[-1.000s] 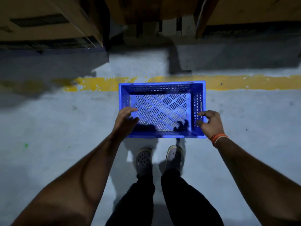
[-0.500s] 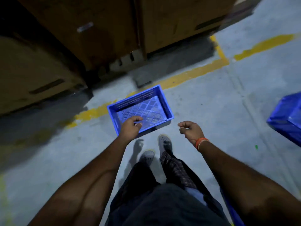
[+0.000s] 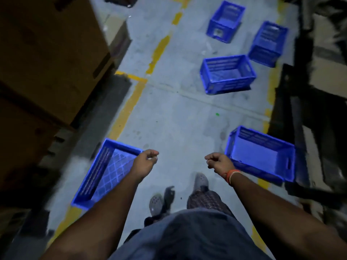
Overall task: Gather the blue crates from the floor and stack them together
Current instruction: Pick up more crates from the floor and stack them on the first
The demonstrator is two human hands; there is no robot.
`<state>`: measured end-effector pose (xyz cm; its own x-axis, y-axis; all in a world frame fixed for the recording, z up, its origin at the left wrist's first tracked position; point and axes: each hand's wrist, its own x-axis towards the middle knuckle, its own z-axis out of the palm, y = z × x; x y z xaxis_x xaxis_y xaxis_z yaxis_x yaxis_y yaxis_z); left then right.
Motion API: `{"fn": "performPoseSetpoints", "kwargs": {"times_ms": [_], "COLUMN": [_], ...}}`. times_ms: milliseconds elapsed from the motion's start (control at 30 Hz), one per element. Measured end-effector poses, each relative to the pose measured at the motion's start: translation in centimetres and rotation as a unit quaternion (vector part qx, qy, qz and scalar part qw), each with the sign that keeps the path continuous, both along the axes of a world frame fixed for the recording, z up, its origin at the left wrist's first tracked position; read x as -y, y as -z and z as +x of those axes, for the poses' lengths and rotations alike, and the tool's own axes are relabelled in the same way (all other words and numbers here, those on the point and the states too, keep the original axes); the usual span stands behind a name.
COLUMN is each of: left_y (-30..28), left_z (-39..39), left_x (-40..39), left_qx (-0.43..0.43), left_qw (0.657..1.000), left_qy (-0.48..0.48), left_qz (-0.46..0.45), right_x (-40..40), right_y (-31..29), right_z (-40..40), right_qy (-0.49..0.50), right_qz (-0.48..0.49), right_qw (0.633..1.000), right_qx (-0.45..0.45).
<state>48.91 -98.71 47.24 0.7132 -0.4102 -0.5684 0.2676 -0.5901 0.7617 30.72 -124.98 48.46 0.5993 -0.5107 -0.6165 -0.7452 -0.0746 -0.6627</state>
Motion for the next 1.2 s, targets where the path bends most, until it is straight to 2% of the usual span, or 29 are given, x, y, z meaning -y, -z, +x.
{"fn": "performPoseSetpoints", "kwargs": {"times_ms": [133,300,533,767,933,1067,1200], "left_y": [-0.8,-0.8,1.0,2.1,9.6,19.2,29.6], "left_z": [-2.1,-7.1,-15.8,-19.8,-18.5,-18.0,-18.1], "left_x": [7.1,17.7,30.6,40.3,47.5,52.7,56.5], "left_qx": [-0.013,-0.021,-0.024,-0.013,0.044,0.1,0.136], "left_qw": [0.997,0.99,0.985,0.979,0.967,0.956,0.948], "left_qy": [0.076,0.14,0.17,0.201,0.246,0.263,0.261], "left_qz": [-0.001,0.001,0.013,0.011,0.043,0.084,0.118], "right_x": [4.4,11.8,23.4,31.3,36.1,40.1,43.3], "right_y": [-0.9,-0.2,0.8,2.8,11.0,19.5,29.5], "right_z": [-6.2,-14.7,-24.2,-27.8,-27.8,-25.9,-24.8], "right_qy": [0.086,0.143,0.193,0.192,0.207,0.204,0.246], "right_qz": [0.001,-0.022,-0.042,-0.012,-0.003,0.018,0.042], "right_qw": [0.996,0.989,0.98,0.981,0.978,0.978,0.968], "right_qx": [0.012,0.004,-0.027,-0.033,-0.032,-0.039,-0.026]}}
